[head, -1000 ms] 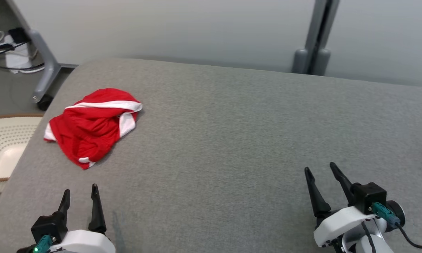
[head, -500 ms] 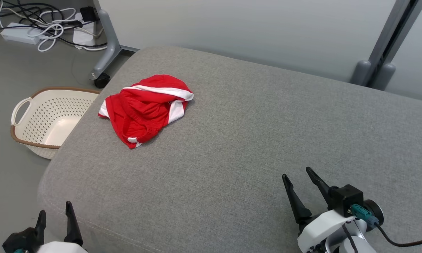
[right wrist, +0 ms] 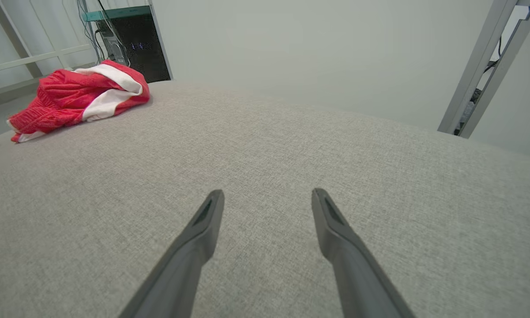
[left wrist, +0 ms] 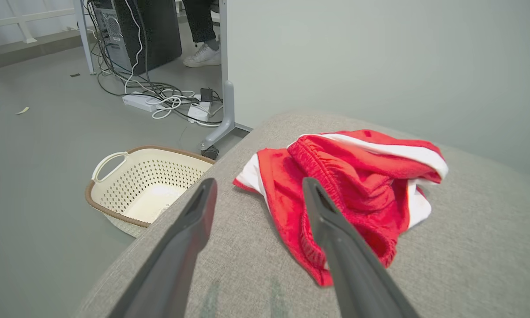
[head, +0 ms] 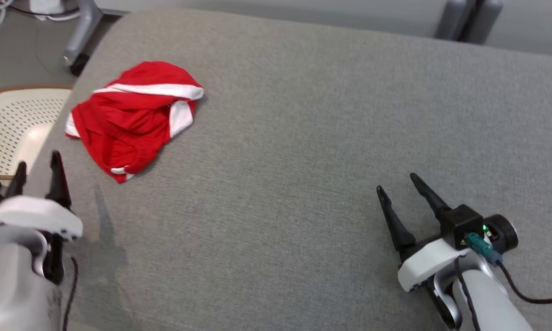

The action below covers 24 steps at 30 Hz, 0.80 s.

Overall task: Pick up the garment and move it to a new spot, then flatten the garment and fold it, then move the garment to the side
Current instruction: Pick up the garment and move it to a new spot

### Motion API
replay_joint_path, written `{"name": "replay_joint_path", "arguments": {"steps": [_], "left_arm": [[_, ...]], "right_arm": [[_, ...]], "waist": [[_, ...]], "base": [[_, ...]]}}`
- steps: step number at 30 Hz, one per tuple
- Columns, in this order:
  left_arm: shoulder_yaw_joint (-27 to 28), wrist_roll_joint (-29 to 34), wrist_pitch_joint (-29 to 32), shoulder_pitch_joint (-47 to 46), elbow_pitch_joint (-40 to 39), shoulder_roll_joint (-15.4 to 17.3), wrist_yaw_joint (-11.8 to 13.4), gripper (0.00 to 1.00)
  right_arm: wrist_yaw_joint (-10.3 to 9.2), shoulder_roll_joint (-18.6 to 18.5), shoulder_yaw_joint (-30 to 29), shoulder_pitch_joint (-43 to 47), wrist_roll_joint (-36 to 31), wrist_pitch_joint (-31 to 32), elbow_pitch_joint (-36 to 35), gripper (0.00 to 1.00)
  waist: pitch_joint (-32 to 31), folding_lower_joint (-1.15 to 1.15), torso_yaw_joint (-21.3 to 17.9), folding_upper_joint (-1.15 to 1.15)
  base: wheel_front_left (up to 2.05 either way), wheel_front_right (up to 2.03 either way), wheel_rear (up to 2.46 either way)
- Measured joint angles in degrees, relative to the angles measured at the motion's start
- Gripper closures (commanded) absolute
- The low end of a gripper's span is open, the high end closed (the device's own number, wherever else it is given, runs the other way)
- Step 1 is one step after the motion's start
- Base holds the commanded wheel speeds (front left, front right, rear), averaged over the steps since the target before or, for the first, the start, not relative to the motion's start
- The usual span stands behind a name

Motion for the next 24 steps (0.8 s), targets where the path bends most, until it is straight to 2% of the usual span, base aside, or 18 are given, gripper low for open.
{"name": "replay_joint_path", "arguments": {"steps": [5, 10, 14, 18, 24], "left_arm": [[-4.01, -4.53, 2.6, -9.04, 5.59, 3.5, -0.33, 0.0], [-9.31, -12.06, 5.14, -12.85, 7.5, 5.48, -0.41, 0.0], [-9.88, -12.18, 5.38, -14.75, 13.12, 9.44, -0.38, 0.0], [-10.16, -12.51, 5.67, -16.97, 17.18, 9.25, -0.32, 0.0], [-10.74, -14.26, 4.52, -18.96, 19.13, 8.26, -0.37, 0.0]], "right_arm": [[0.0, -0.54, -0.09, -2.54, -0.79, 0.51, -2.35, 0.0], [0.0, -0.96, -0.19, -3.73, -1.24, 1.1, -4.56, 0.0], [0.0, -1.34, -0.35, -4.36, -1.69, 1.53, -6.17, 0.0], [0.0, -1.3, -0.68, -4.78, -1.99, 1.75, -7.58, 0.0], [0.01, -1.26, -1.83, -4.78, -2.08, 1.98, -8.67, 0.0]], "waist": [[4.45, 0.0, -2.33, 0.0], [7.81, 0.0, -5.03, 0.0], [9.72, 0.0, -7.1, 0.0], [11.2, 0.0, -8.83, 0.0], [12.47, 0.0, -10.15, 0.0]], "base": [[0.0, 0.0, 0.0], [0.0, 0.0, 0.0], [0.0, 0.0, 0.0], [0.0, 0.0, 0.0], [0.0, 0.0, 0.0]]}}
